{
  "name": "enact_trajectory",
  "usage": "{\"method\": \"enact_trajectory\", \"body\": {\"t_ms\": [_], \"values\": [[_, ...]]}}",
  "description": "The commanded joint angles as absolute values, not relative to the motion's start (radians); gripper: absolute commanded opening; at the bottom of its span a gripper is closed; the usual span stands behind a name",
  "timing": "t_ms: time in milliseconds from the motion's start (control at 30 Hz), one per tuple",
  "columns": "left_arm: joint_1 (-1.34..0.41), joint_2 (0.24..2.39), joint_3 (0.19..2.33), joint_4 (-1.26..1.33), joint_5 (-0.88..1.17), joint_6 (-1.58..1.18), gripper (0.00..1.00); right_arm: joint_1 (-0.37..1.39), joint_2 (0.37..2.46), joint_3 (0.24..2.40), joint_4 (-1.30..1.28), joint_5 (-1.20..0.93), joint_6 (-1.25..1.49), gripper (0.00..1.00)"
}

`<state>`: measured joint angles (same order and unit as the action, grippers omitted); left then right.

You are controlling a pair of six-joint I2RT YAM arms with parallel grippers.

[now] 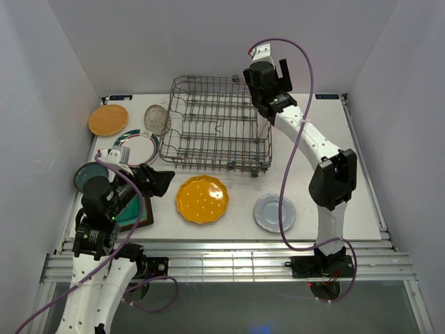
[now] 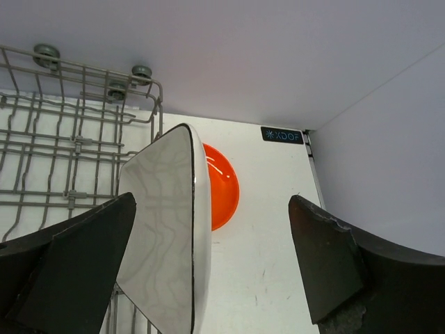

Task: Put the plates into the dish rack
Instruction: Insert the plate into the dish rack.

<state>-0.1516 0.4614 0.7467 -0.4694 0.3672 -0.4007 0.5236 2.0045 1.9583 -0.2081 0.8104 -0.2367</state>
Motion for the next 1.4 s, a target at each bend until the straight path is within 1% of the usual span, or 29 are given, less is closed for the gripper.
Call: {"method": "enact_trajectory", "body": {"t_ms": [0, 33, 100, 200, 300, 467, 567, 733, 900, 933, 1067, 1200, 1300, 1367], "values": [[-0.146, 0.469, 0.742, -0.457, 0.374, -0.396, 0.98, 0.522, 1.898, 1.965, -0.212, 0.737, -0.154, 0.98], [-0.146, 0.471, 0.742, -0.457, 0.374, -0.396, 0.98, 0.523, 1.870, 1.953, -0.212, 0.726, -0.141, 0.99], [-0.146, 0.476, 0.742, -0.457, 0.374, -0.396, 0.98, 0.522, 1.838, 1.913, -0.204, 0.706, -0.111, 0.94], [-0.146, 0.477, 0.744, -0.457, 0.373, -0.396, 0.98, 0.520, 1.758, 1.823, -0.163, 0.678, -0.072, 0.93], [-0.146, 0.476, 0.742, -0.457, 0.367, -0.397, 0.98, 0.519, 1.668, 1.728, -0.104, 0.649, -0.031, 0.94], [-0.147, 0.483, 0.741, -0.457, 0.367, -0.399, 0.98, 0.502, 1.568, 1.672, -0.098, 0.641, 0.047, 0.96], [-0.152, 0.483, 0.741, -0.456, 0.365, -0.400, 0.98, 0.463, 1.513, 1.632, -0.098, 0.615, 0.107, 0.99], [-0.152, 0.477, 0.741, -0.457, 0.354, -0.402, 0.98, 0.339, 1.447, 1.562, -0.101, 0.463, 0.234, 1.00], [-0.153, 0.472, 0.739, -0.457, 0.350, -0.402, 0.98, 0.230, 1.447, 1.505, -0.101, 0.353, 0.353, 1.00], [-0.153, 0.471, 0.741, -0.456, 0.350, -0.402, 0.98, 0.218, 1.454, 1.499, -0.101, 0.344, 0.370, 0.96], [-0.153, 0.469, 0.739, -0.459, 0.345, -0.402, 0.98, 0.141, 1.496, 1.470, -0.100, 0.267, 0.455, 0.93], [-0.153, 0.468, 0.739, -0.457, 0.342, -0.403, 0.98, 0.060, 1.561, 1.453, -0.097, 0.131, 0.531, 0.89], [-0.153, 0.465, 0.741, -0.457, 0.342, -0.403, 0.98, 0.035, 1.608, 1.433, -0.063, 0.082, 0.566, 0.85], [-0.153, 0.459, 0.739, -0.457, 0.339, -0.403, 0.98, 0.028, 1.632, 1.401, -0.035, 0.066, 0.586, 0.85]]}}
